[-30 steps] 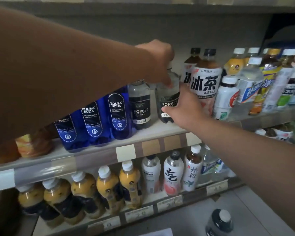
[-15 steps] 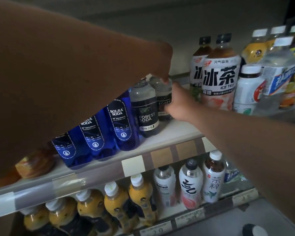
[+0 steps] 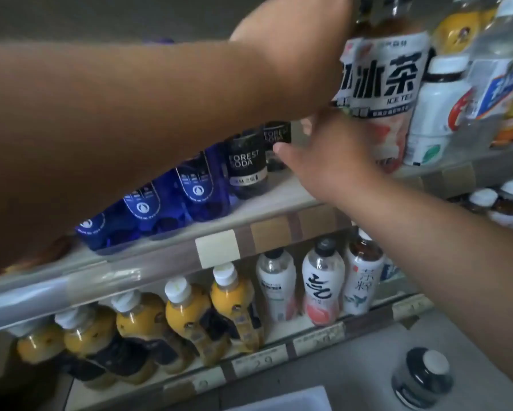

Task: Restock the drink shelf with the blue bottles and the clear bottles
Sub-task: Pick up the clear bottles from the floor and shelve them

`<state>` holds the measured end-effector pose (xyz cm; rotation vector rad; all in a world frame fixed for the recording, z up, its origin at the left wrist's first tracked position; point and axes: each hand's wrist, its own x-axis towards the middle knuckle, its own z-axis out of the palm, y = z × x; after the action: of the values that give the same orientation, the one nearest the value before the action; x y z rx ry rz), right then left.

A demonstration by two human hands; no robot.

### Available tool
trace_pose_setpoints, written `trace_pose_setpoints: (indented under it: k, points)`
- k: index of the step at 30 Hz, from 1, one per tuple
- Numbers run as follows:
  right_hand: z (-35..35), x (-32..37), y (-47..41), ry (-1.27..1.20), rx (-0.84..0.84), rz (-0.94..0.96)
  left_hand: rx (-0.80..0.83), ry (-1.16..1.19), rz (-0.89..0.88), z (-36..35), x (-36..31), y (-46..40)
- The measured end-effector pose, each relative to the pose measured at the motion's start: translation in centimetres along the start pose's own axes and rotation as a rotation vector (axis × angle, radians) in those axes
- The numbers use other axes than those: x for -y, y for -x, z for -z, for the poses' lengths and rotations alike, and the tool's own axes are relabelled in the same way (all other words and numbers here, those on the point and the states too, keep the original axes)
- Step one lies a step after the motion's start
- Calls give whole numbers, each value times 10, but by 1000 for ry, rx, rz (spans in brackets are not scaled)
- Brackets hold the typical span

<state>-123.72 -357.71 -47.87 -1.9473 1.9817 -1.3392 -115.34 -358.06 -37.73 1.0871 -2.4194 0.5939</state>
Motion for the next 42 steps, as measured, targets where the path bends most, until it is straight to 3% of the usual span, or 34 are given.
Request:
trace_pose_setpoints:
  k: [2, 5, 9, 15, 19, 24, 31, 35, 42]
  points:
    - [16, -6, 40, -105, -93, 20, -135, 197, -71, -6, -12, 40]
    - [13, -36, 100, -343, -103, -40, -222, 549, -5, -47, -39, 120]
    - [-1, -80, 161, -473, -124, -144, -142, 800, 162, -117, -78, 184]
    - [-12, -137, 234, -447, -158, -288, 19, 1071, 271, -182, -139, 229]
    - [-11, -170, 267, -336, -164, -375, 104, 1104, 242, -212, -172, 243]
    - [-9, -208, 289, 33, -94, -387, 251, 1087, 299, -255, -204, 259]
    - [-29, -245, 305, 22, 1, -478, 669, 1109, 471, -298, -219, 252]
    - [-31, -256, 304, 59, 15, -524, 766, 1031, 353, -306, -228, 234]
    - [-32, -252, 308, 40, -49, -545, 788, 927, 208, -309, -240, 216]
